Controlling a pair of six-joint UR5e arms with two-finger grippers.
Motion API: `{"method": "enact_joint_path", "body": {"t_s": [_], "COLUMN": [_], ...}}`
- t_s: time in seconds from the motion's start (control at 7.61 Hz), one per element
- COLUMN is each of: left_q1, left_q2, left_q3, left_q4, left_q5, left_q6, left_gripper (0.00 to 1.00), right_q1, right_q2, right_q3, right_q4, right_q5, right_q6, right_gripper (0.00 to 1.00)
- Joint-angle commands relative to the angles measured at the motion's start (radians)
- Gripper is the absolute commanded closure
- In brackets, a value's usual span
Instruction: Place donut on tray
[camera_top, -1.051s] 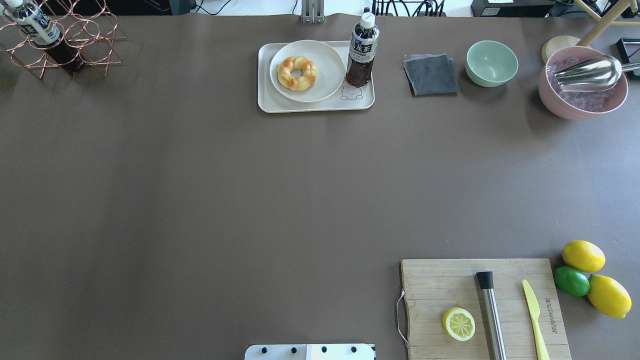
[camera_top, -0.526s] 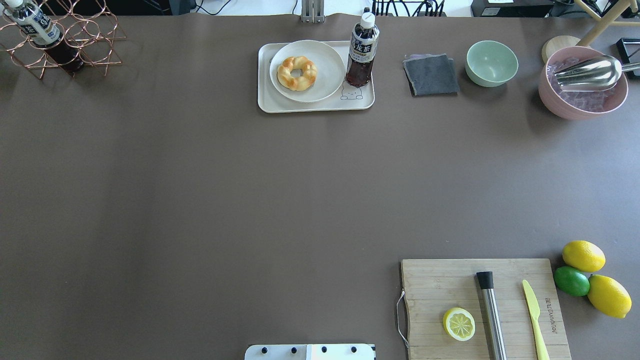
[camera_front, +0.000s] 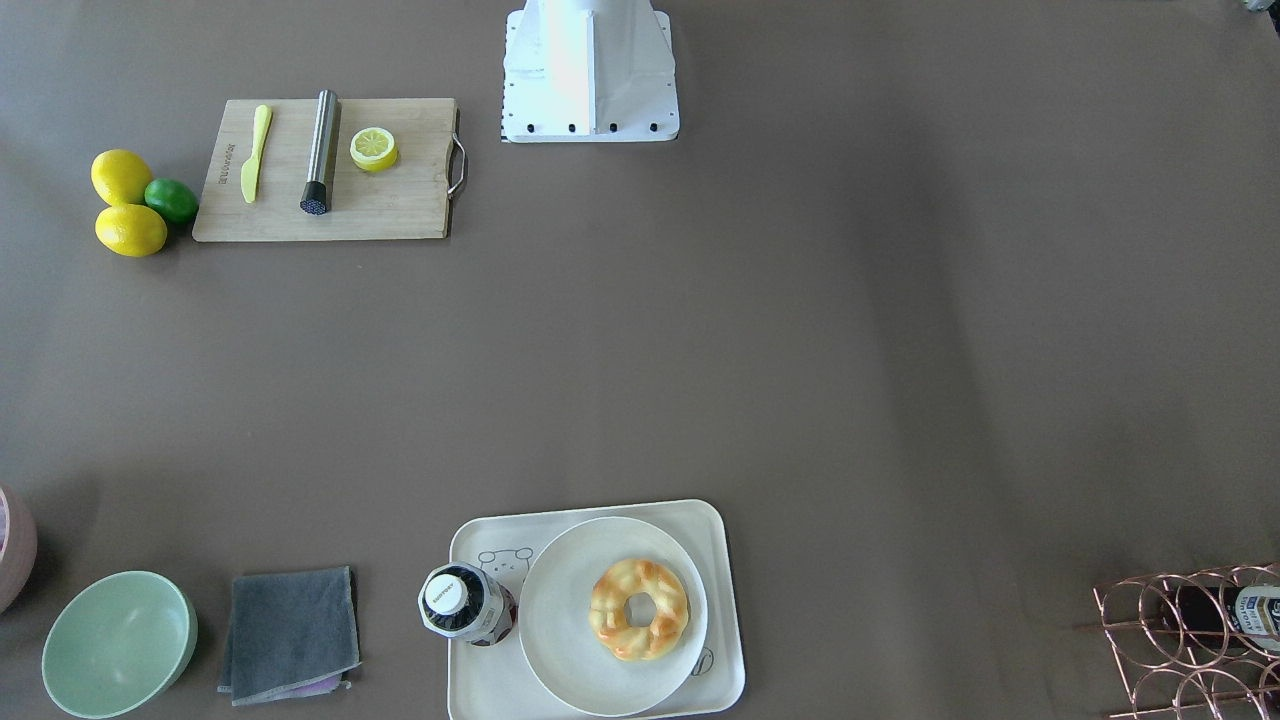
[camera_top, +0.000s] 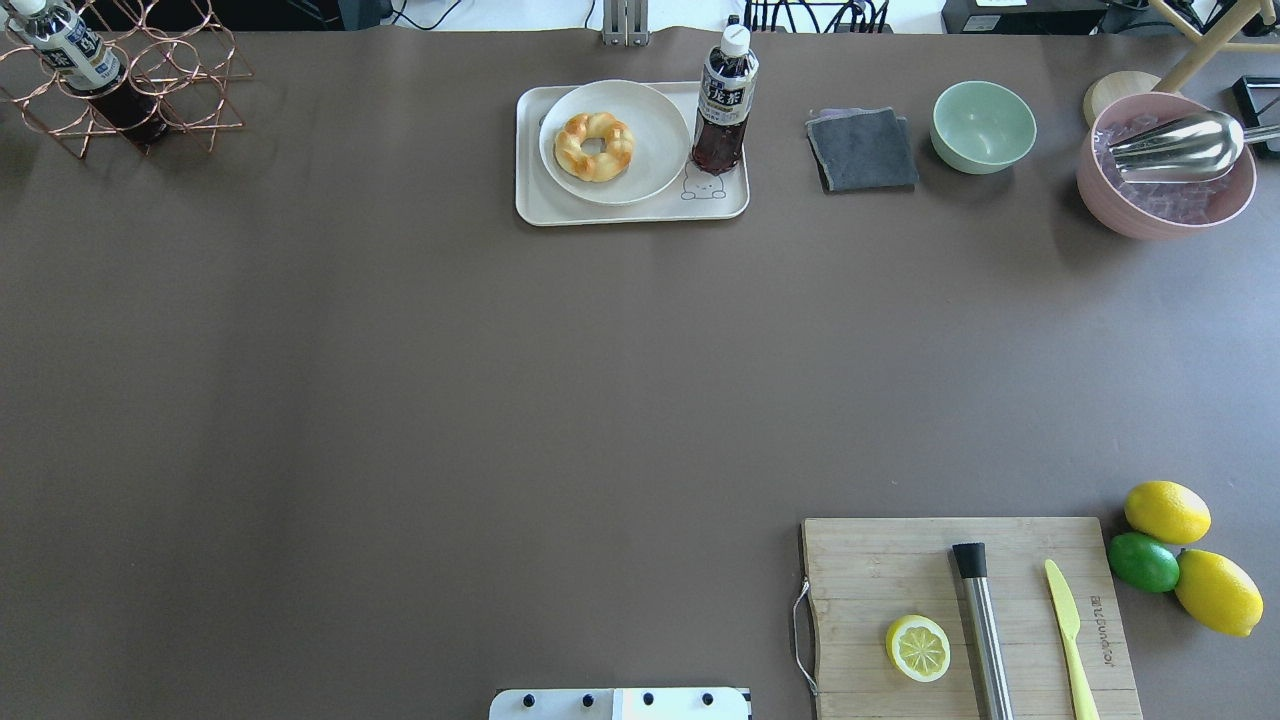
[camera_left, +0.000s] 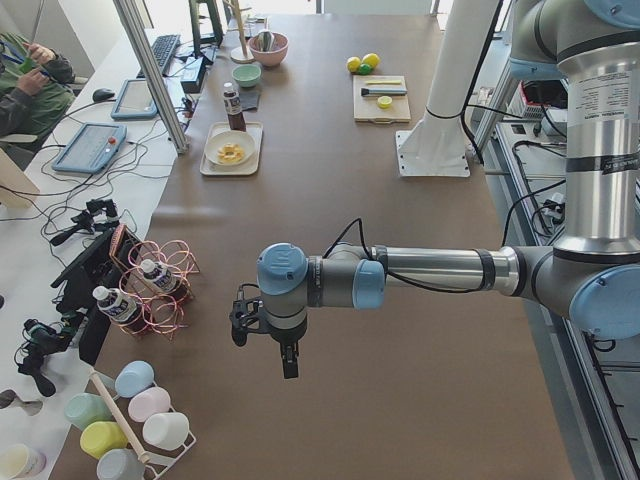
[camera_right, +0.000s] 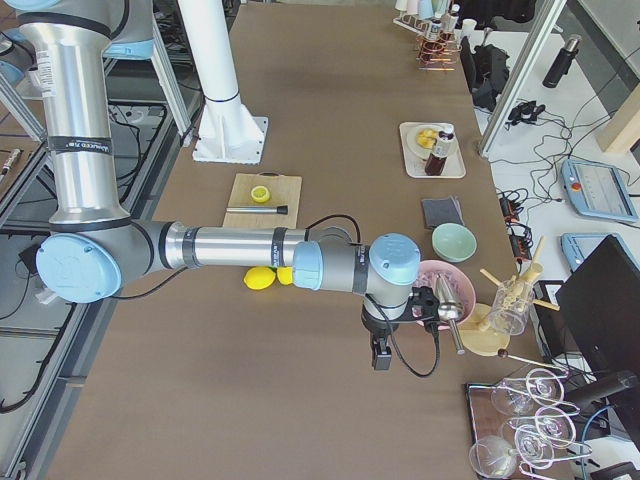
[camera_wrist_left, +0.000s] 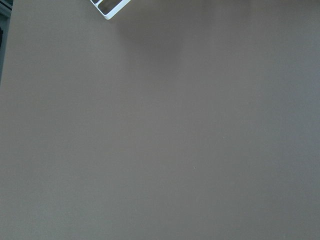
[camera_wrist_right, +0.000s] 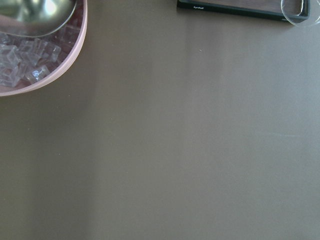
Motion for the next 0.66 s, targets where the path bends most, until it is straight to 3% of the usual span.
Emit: {"method": "enact_joint_path", "body": {"t_s": [0.0,0.53], "left_q1": [-0.001,-0.001], "left_q2": [0.001,0.001], "left_q3": [-0.001,-0.001], "left_q4": [0.000,0.000], "left_q5": [0.000,-0.006], "left_q6": [0.000,0.000], "left_gripper": [0.01,0.01], "right_q1": [0.000,0.000], "right_q2": [-0.002,-0.002], "right_q3": [0.000,0.001], "right_q4": [0.000,0.000], "right_q5": [0.000,-0.002], "right_q6": [0.000,0.002], "right_gripper": [0.00,0.00]}}
